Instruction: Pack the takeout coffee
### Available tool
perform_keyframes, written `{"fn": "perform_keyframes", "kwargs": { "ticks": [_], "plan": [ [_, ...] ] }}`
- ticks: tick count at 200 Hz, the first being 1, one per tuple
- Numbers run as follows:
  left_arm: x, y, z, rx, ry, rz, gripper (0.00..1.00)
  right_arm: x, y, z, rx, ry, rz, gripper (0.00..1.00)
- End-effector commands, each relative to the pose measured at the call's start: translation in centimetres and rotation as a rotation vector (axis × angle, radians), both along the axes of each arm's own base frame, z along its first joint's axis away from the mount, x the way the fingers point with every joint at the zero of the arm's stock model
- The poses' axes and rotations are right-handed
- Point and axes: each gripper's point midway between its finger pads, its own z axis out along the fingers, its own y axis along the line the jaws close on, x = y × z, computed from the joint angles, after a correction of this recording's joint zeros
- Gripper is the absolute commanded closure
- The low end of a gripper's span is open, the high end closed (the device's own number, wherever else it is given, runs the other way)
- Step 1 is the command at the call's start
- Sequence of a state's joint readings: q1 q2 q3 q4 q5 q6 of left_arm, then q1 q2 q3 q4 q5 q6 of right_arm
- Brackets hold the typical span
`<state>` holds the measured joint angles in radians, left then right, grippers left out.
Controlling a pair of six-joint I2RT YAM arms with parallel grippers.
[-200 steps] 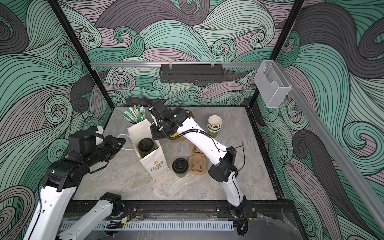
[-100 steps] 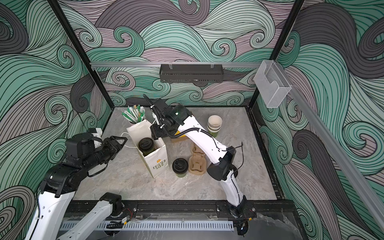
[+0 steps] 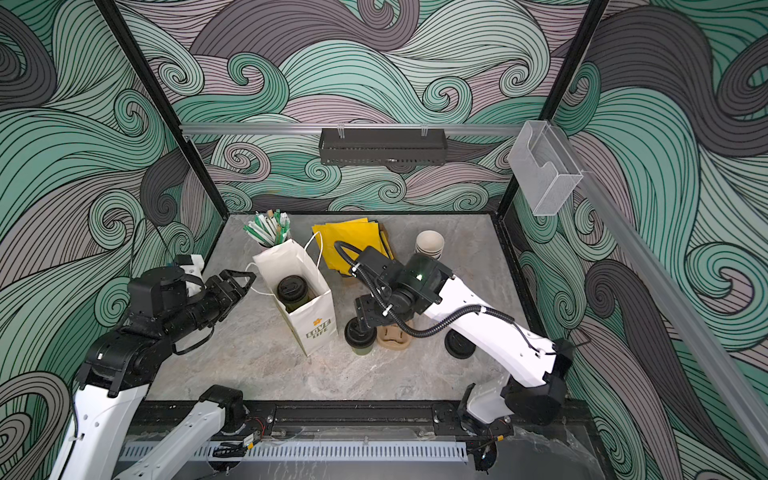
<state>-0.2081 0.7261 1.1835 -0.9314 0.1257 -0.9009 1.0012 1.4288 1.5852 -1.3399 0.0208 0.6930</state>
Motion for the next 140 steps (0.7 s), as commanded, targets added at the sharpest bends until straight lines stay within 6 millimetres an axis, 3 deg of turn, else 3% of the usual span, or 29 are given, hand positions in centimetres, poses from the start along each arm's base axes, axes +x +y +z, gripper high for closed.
{"fn": "perform_keyframes", "kwargs": {
  "ticks": [1, 50, 69, 103, 140],
  "plan": [
    [-0.5, 0.1, 1.1, 0.015, -0.030, -0.012, 0.32, 0.5, 1.6, -2.3, 0.047, 0.000, -0.079, 0.23],
    [-0.4, 0.2, 1.6, 0.012, -0.047, -0.003, 0.31, 0.7, 3.5, -5.5, 0.045, -0.026, 0.021, 0.09],
    [-0.4, 0.3, 1.6, 0.016, -0.047, 0.001, 0.31, 1.1, 3.3, -6.7, -0.022, -0.026, 0.052, 0.08],
    [-0.5, 0.5, 1.7, 0.032, -0.058, 0.000, 0.31, 1.0, 4.6, -8.0, -0.048, 0.015, 0.100, 0.07],
    [-0.4, 0.7, 1.8, 0.045, -0.067, 0.007, 0.31, 1.4, 4.3, -8.8, -0.139, 0.008, 0.131, 0.05]
  ]
}}
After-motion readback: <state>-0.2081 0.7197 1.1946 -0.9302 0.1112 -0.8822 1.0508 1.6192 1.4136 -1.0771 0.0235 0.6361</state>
